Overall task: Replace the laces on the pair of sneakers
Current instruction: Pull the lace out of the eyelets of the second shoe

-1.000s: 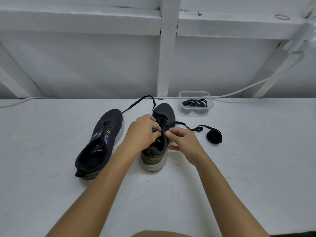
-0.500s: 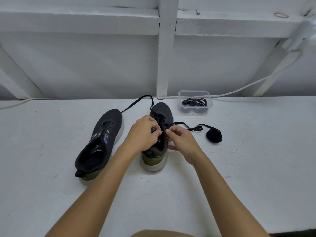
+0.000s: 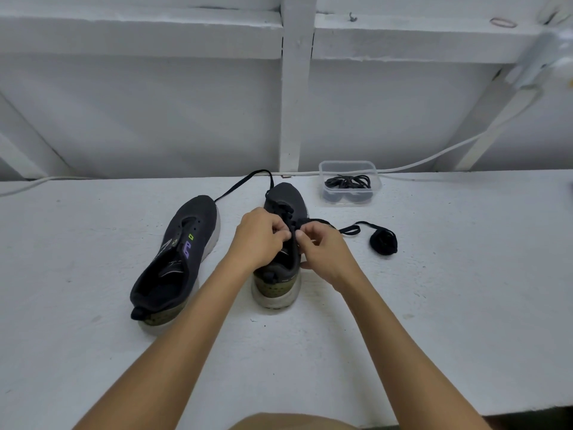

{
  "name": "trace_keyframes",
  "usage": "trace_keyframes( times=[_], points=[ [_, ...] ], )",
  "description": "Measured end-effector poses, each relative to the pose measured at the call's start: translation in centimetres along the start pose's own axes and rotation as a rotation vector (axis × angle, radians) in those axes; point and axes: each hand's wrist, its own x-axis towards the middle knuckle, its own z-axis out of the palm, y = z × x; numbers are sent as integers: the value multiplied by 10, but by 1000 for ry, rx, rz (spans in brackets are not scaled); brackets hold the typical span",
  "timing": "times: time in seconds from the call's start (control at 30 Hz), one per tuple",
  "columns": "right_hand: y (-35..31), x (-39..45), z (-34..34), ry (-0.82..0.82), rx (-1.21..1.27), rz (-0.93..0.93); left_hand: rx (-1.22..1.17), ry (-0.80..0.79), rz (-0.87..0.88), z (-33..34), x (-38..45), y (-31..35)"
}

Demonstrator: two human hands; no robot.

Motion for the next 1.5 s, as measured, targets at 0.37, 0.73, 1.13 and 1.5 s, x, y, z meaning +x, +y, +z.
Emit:
trace_keyframes(
  times=[0.37, 0.73, 1.13, 1.5],
  points=[
    [-6, -3, 3, 70, 152, 115, -244, 29, -233, -3, -11, -27],
    [-13, 2, -20, 84, 6, 145, -472, 14, -269, 14, -20, -29],
    [-32, -29, -6, -78, -373, 75, -418, 135, -212, 16, -5, -21],
    [-21, -31, 6, 70, -459, 69, -457, -47, -220, 8, 9, -28]
  ],
)
